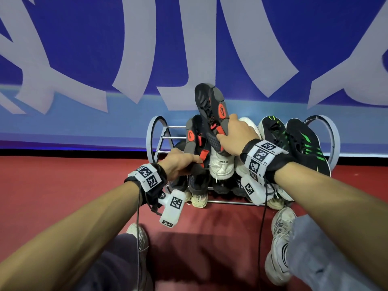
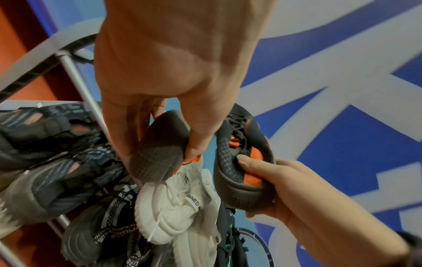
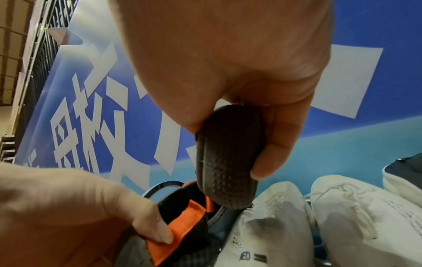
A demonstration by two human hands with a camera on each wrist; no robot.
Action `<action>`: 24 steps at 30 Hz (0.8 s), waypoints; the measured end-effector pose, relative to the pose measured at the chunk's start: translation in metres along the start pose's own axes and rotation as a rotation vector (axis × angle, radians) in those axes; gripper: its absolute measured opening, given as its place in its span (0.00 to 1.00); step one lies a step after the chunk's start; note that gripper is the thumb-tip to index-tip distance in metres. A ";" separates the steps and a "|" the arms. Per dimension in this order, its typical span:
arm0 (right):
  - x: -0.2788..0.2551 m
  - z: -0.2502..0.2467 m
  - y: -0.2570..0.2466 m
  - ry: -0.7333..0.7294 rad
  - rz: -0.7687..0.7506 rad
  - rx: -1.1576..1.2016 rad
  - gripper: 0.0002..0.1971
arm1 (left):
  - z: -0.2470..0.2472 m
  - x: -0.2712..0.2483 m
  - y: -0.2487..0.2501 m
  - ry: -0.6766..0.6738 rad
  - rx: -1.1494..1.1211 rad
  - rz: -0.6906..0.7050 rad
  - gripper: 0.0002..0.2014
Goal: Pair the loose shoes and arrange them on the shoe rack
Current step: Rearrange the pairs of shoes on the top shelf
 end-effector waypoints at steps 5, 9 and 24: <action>-0.001 0.005 -0.001 -0.022 0.013 -0.015 0.18 | -0.004 0.000 0.003 0.009 -0.023 -0.027 0.25; -0.001 0.017 -0.001 -0.081 0.024 0.005 0.23 | -0.009 -0.006 0.003 -0.075 -0.101 -0.095 0.03; -0.001 0.059 -0.016 -0.368 0.258 0.446 0.27 | -0.073 -0.004 -0.026 -0.048 -0.431 -0.153 0.11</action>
Point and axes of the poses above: each hand's wrist, its own x-axis towards the middle knuckle, its own z-axis out of the palm, y = z × x, the point moved 5 cm from there along x, towards the middle knuckle, and after that the axes turned 4 degrees about -z, right-handed, at the moved point
